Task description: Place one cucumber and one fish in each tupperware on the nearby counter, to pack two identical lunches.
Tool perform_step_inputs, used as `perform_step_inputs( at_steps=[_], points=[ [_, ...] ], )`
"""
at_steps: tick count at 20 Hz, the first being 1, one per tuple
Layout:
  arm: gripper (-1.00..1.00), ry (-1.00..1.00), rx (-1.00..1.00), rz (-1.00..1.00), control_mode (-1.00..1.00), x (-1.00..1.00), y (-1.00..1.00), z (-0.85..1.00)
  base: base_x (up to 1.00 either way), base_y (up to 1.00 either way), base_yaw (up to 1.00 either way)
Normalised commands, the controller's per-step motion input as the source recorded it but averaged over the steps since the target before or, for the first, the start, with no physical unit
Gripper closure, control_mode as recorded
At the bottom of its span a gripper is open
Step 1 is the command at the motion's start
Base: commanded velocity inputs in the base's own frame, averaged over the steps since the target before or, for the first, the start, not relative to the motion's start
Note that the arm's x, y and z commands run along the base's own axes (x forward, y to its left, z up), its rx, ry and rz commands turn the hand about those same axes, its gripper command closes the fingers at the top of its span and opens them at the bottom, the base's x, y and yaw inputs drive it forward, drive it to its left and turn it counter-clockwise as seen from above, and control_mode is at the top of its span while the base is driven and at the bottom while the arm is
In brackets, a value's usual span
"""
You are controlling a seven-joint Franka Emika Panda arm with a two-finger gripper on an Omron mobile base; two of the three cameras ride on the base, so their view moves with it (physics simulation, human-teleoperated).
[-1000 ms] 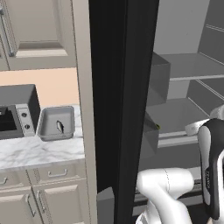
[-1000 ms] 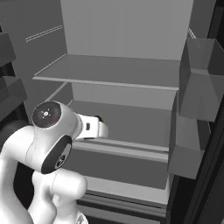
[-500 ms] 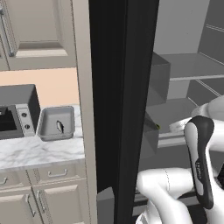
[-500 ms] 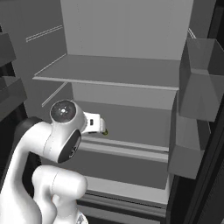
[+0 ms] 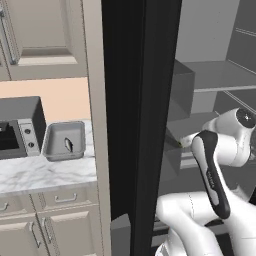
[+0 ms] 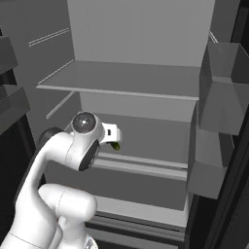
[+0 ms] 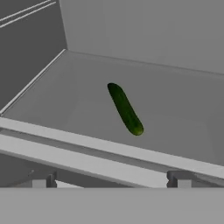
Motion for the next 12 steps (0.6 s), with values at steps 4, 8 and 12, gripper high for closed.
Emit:
perform_step_inputs(
  at_steps=[4, 8, 12],
  points=[
    [-1.00, 0.00, 0.00, 0.03, -1.00, 0.57, 0.00, -0.28, 0.00, 0.00, 0.00],
    [-1.00, 0.00, 0.00, 0.03, -1.00, 0.49, 0.00, -0.30, 0.00, 0.00, 0.00],
    [-1.00, 0.03, 0.00, 0.01, -1.00, 0.44, 0.00, -0.28, 0.00, 0.00, 0.00]
  ],
)
